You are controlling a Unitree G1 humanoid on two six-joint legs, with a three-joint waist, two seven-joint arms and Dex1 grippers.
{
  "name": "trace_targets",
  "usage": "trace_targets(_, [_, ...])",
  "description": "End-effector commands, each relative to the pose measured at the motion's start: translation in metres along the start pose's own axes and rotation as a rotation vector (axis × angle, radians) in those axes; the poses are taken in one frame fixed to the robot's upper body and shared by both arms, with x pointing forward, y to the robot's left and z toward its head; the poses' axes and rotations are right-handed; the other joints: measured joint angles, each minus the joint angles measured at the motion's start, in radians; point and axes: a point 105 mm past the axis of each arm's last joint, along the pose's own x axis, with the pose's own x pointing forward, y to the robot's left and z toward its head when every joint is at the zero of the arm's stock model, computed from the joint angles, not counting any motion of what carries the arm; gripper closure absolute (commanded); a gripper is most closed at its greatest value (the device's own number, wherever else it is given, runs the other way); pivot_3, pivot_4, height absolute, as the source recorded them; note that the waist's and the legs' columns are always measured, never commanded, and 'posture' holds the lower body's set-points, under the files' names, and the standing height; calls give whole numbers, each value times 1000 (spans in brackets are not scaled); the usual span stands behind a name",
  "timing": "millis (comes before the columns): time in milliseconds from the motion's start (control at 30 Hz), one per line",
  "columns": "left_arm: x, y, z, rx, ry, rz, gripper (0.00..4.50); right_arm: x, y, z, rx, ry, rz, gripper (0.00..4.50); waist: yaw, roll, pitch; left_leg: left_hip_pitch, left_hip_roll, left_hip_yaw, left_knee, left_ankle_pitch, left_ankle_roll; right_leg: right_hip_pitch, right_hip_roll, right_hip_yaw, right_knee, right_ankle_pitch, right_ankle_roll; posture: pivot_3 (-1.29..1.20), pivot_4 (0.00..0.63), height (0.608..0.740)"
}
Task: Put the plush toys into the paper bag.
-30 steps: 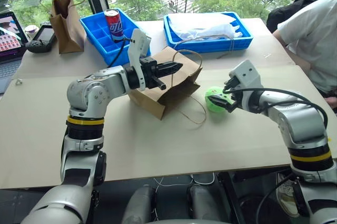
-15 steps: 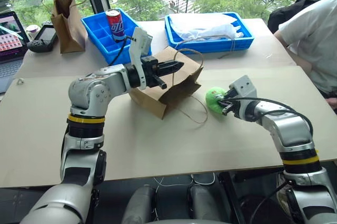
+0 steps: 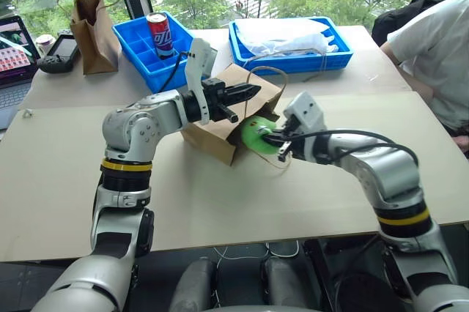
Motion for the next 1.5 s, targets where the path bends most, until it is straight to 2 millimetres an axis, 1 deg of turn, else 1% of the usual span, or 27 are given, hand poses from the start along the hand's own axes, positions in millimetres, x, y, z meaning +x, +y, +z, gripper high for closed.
trace_targets(33, [-3,-13,11,34,-22,-33,4500,17,-6,19,-39,-83,-30,4462,0,0,0,0,0,0,0,0,0,0,0,0,0,0,0,0,150,740])
trace_targets(167, [-7,-16,11,21,-23,-29,4500,46,3,22,31,-147,1,4462,-1,0,0,0,0,0,0,0,0,-1,0,0,1,0,0,0,150,740])
trace_targets(200, [-8,-16,12,20,-25,-26,4500,55,6,22,71,-176,7,4462,-2,0,0,0,0,0,-1,0,0,-1,0,0,2,0,0,0,150,740])
trace_targets(267, [-9,-16,13,19,-27,-22,4500,67,10,20,101,-200,11,4462,-3,0,0,0,0,0,-1,0,-1,-1,0,0,2,0,0,0,150,740])
trace_targets(333, [-11,-17,15,18,-30,-20,4500,74,12,20,138,-239,4,4462,-3,0,0,0,0,0,-1,0,-1,-2,0,0,3,0,0,0,150,740])
trace_targets(433, [-12,-17,16,22,-30,-15,4500,78,14,18,173,-271,4,4462,-2,0,0,0,0,-1,-1,1,-2,-2,0,0,3,0,-1,0,150,740])
trace_targets(500, [-14,-16,17,24,-33,-9,4500,75,12,19,194,-297,-14,3695,-1,0,0,0,0,-1,-1,1,-2,-2,0,0,4,0,-1,0,150,740])
trace_targets(533, [-15,-15,17,23,-35,-4,4500,72,12,19,200,-305,-19,3507,-2,0,0,0,0,-1,-1,1,-2,-2,0,0,3,0,-1,0,150,740])
trace_targets(633, [-16,-12,17,21,-39,6,4500,63,11,19,194,-302,-17,2512,-3,0,0,0,0,-1,-1,1,-2,-2,0,0,4,1,-1,0,150,740])
trace_targets(667, [-17,-10,17,22,-38,10,4500,60,11,18,188,-299,-18,2106,-4,0,0,0,0,-1,-2,1,-2,-2,0,0,3,1,-1,0,150,740])
trace_targets(767, [-17,-6,16,24,-34,18,4500,42,10,18,166,-281,-14,1041,-4,0,0,0,0,-1,-2,1,-2,-3,0,0,3,1,-1,0,150,740])
trace_targets(800, [-17,-5,16,33,-30,20,4500,32,8,18,152,-272,-16,884,-3,0,0,0,0,-1,-2,1,-2,-3,0,0,3,1,-1,0,150,740])
trace_targets(833, [-17,-4,16,39,-27,21,4500,24,7,19,143,-265,-18,363,-3,0,0,0,0,-1,-2,1,-2,-3,0,0,3,1,-1,0,150,740])
trace_targets(867, [-17,-2,17,42,-27,23,4500,15,6,19,133,-257,-21,101,-2,0,0,0,0,-1,-2,1,-2,-3,0,0,3,1,-1,0,150,740])
trace_targets(1033, [-16,2,18,54,-34,27,4500,-28,-2,11,94,-185,-41,101,2,0,0,0,0,-1,-1,1,-2,-2,0,-1,2,0,-1,0,150,740])
trace_targets(1133, [-16,3,17,53,-36,27,4500,-46,0,1,47,-107,-21,101,1,0,0,0,0,-1,-1,1,-2,-2,0,-1,1,0,-1,0,150,740])
trace_targets(1200, [-15,3,17,54,-35,25,4500,-53,5,-7,21,-59,-7,101,1,0,0,0,0,-1,-1,1,-1,-1,0,-1,1,0,-1,0,150,740])
trace_targets(1367, [-16,2,20,61,-35,20,4500,-58,26,-33,-46,63,47,101,0,0,0,0,0,0,-1,1,-1,-1,0,-1,0,0,-1,0,150,740])
trace_targets(1500, [-17,2,22,68,-33,19,4500,-54,39,-41,-90,102,82,101,0,0,0,0,1,0,0,1,-1,-1,0,-1,0,0,-1,0,150,740])
